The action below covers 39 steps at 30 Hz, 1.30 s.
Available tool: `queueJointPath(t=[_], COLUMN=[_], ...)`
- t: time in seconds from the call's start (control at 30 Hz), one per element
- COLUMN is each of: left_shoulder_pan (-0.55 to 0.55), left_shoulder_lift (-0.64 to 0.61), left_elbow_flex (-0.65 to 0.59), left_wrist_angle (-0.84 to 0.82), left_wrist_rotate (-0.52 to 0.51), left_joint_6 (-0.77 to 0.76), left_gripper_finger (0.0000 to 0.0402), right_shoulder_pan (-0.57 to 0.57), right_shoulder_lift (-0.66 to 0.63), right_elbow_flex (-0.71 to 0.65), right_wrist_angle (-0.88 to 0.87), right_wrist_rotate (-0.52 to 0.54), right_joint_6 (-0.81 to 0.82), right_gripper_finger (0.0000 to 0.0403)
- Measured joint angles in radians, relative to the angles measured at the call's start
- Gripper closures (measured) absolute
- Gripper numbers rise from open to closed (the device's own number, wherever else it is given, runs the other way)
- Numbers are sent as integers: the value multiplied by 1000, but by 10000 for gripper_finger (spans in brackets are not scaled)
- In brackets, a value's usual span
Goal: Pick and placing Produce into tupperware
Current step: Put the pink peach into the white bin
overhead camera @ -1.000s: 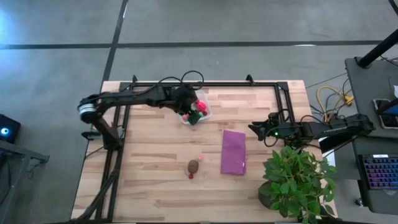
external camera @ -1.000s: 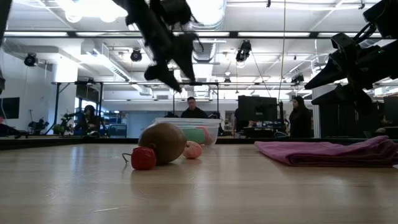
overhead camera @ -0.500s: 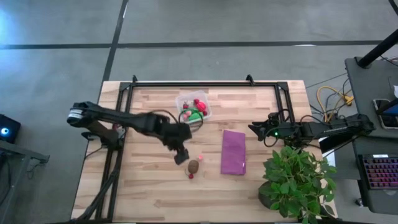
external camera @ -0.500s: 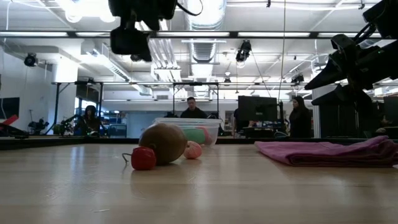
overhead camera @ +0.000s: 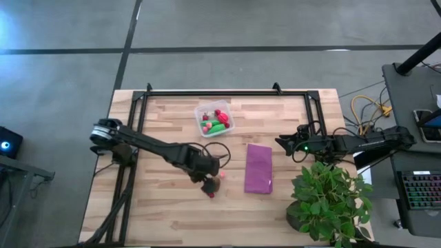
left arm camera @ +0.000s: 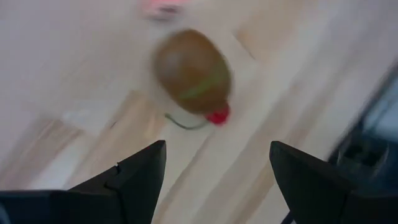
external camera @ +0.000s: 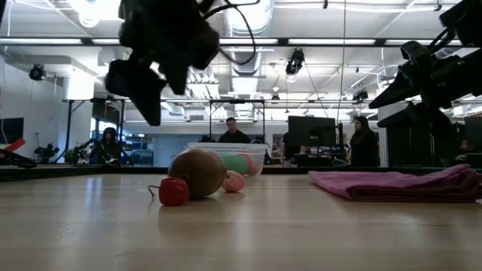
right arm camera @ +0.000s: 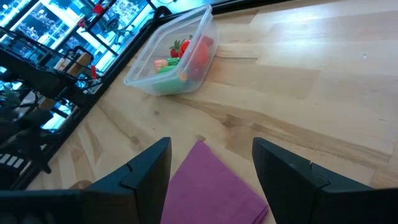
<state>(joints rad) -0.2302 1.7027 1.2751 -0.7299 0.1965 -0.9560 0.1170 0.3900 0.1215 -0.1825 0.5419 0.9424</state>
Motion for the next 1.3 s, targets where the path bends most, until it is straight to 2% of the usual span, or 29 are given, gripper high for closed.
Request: queueJointPath(t=[0.13, 0.27, 0.37, 0.53, 0.73, 0.93, 1.13, 1.3], left_shoulder_pan=[9, 18, 24, 40, 84, 90, 91, 91], left_shoulder_lift=[5, 12, 11, 31, 130, 191, 177, 172], left_elbow_flex=[-6, -6, 4, 16, 36, 35, 34, 43], left_wrist_angle=[-6, -2, 92, 286, 261, 252, 207, 203], left_wrist_rotate=[-48, -91, -147, -173, -138, -166, -222, -212], left_joint_6=[-298, -311, -182, 217, 320, 499, 679, 690], left_gripper_finger=[130, 130, 130, 130, 130, 130, 130, 130], right_shoulder_pan=[0, 0, 0, 0, 0, 0, 0, 0], right_shoulder_lift=[0, 0, 0, 0, 0, 0, 0, 0], right_elbow_flex=[0, 0, 0, 0, 0, 0, 0, 0], right_wrist_angle=[0, 0, 0, 0, 0, 0, 0, 0], right_wrist_rotate=[0, -1, -1, -1, -1, -26, -79, -79], right_joint_6=[0, 0, 0, 0, 0, 6, 4, 3], right_gripper_finger=[186, 186, 186, 186, 186, 186, 186, 186])
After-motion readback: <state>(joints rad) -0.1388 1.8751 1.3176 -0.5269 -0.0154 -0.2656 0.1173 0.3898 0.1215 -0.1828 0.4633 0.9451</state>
